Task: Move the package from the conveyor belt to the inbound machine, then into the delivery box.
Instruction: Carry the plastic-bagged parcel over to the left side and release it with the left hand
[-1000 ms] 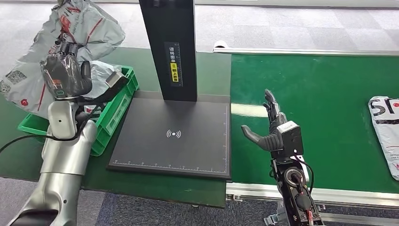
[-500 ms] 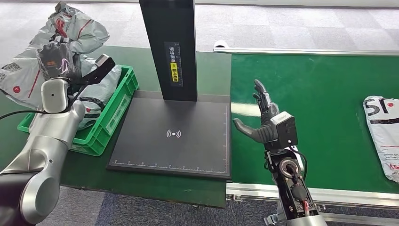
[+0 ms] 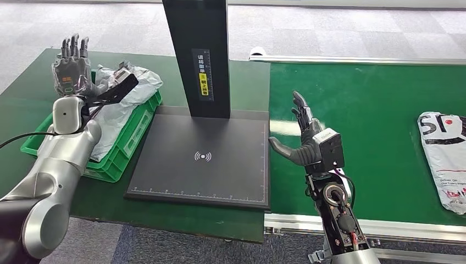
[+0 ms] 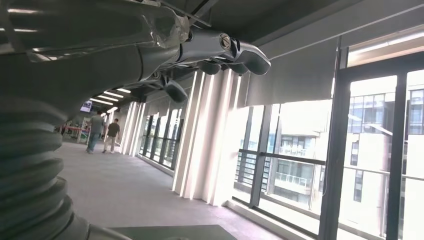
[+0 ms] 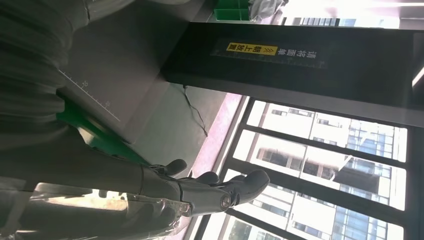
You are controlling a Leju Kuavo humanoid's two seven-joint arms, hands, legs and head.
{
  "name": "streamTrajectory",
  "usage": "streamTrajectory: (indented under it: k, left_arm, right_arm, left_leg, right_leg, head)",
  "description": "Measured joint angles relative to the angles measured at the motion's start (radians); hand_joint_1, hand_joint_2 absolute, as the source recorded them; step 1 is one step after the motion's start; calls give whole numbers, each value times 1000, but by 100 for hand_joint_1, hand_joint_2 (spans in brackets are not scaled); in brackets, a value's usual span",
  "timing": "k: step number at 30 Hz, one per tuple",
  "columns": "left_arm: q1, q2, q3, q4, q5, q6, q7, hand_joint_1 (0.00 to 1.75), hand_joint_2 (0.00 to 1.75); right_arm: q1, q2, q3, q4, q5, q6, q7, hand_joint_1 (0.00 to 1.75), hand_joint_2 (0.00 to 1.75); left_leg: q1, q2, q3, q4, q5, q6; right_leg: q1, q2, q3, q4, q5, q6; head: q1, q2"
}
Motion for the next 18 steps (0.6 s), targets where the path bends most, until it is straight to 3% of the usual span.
streamTrajectory:
  k: [8, 11, 14, 18]
  left_arm:
    - [10, 0, 3, -1, 38, -2, -22, 0, 175]
    - [42, -3, 17, -22, 156, -9, -109, 0, 175]
    - [120, -29, 42, -107, 469, -76, -307, 0, 175]
    - [356, -106, 32, -390, 1101, -339, -520, 0, 175]
  right_arm:
    - [0, 0, 0, 0, 0, 0, 3, 0, 175]
    - [2, 0, 0, 0, 1, -2, 4, 0, 175]
    - [6, -2, -1, 0, 8, -6, 8, 0, 175]
    - [19, -7, -2, 2, 12, 3, 11, 0, 175]
  left_leg:
    - [0, 0, 0, 0, 0, 0]
    - [0, 0, 0, 0, 0, 0]
    - [0, 0, 0, 0, 0, 0]
    - [-2, 1, 0, 0, -2, 1]
  right_leg:
    - [0, 0, 0, 0, 0, 0]
    - [0, 0, 0, 0, 0, 0]
    - [0, 0, -1, 0, 0, 0]
    - [-2, 1, -1, -1, -1, 1]
  head:
    - [0, 0]
    - [0, 0]
    - [0, 0]
    - [0, 0]
